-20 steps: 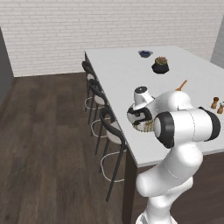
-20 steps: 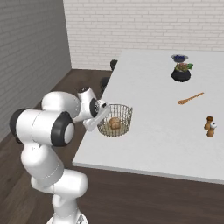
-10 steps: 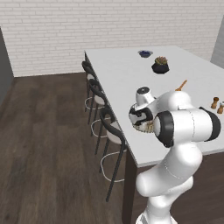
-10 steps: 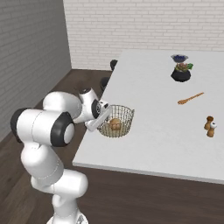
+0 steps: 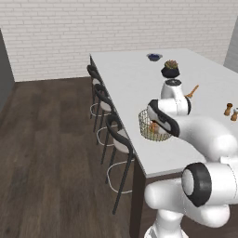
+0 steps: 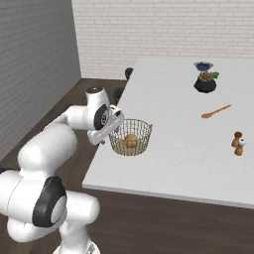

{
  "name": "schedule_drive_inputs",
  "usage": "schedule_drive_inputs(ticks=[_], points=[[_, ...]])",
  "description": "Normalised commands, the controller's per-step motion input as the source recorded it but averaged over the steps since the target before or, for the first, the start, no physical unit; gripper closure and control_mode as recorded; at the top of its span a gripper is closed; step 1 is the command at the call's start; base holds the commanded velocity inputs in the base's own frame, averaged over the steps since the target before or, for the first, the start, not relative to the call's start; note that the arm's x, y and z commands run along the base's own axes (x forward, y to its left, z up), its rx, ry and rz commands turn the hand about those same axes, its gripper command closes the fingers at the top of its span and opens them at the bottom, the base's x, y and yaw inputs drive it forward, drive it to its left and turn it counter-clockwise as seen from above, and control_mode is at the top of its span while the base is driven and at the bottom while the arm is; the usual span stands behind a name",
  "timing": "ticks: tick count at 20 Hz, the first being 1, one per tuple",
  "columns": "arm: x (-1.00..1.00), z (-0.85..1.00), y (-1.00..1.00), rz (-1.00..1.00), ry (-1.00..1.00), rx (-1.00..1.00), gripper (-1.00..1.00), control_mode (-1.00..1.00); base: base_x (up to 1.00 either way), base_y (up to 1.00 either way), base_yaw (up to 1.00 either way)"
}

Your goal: Open the cabinet, pick up the bread from the cabinet and place it in the basket. Then move the basket to the dining counter.

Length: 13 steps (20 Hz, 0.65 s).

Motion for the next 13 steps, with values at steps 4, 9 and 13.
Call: schedule_drive_inputs(ticks=[4, 9, 13], points=[[-1.0, 0.46, 0.0, -0.1, -0.13, 0.19, -1.0, -1.0, 0.0, 0.0, 0.0], [-1.0, 0.11, 0.1, -0.22, -0.17, 0.12, -1.0, -1.0, 0.0, 0.0, 0.0], [-1.0, 0.01, 0.18, -0.3, -0.1, 0.07, -1.0, -1.0, 0.0, 0.0, 0.0]])
